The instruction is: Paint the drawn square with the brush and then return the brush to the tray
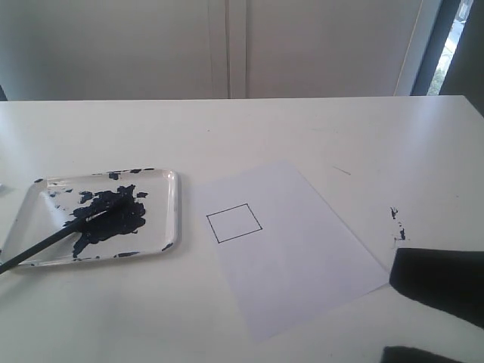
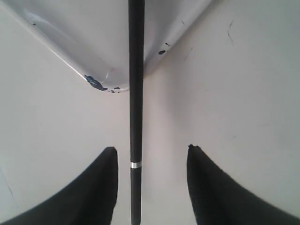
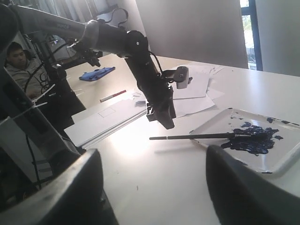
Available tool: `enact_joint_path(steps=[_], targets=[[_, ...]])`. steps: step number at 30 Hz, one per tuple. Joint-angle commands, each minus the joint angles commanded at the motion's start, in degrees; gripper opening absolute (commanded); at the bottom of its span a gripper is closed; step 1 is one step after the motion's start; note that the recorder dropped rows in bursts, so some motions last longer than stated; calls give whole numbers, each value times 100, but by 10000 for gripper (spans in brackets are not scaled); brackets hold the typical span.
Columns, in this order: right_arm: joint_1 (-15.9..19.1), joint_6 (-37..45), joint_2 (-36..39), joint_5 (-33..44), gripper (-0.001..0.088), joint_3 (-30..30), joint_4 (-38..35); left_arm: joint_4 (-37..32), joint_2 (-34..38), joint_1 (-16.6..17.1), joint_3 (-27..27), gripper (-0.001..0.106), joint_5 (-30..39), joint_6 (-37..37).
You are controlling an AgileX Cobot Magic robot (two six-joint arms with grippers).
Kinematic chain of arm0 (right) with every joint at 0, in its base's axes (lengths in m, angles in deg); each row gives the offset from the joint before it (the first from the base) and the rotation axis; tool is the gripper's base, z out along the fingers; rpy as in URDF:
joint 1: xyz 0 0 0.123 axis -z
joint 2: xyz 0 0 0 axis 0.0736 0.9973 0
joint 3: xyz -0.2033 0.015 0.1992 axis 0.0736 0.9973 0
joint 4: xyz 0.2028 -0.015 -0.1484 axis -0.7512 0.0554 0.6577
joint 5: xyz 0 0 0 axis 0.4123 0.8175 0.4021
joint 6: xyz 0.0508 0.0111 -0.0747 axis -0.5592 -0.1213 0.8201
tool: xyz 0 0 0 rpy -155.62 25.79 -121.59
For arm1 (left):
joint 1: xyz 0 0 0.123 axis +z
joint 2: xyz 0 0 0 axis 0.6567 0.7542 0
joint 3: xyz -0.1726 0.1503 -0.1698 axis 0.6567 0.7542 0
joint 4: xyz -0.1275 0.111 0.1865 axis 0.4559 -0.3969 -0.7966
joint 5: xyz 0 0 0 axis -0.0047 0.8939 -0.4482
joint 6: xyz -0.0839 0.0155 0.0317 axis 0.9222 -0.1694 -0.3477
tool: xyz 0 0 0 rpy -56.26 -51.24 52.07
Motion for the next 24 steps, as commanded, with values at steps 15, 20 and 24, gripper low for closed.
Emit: enact_joint_path(steps=[15,20,24], targets=[[0,0,0,-61,600,-24,0,-505,685,0,357,506,-1102,463],[0,0,0,-138,600,-24,0,-732,807,0,357,506,-1173,606],[0,0,0,-138,600,-24,0,-732,956,0,357,506,-1205,668]])
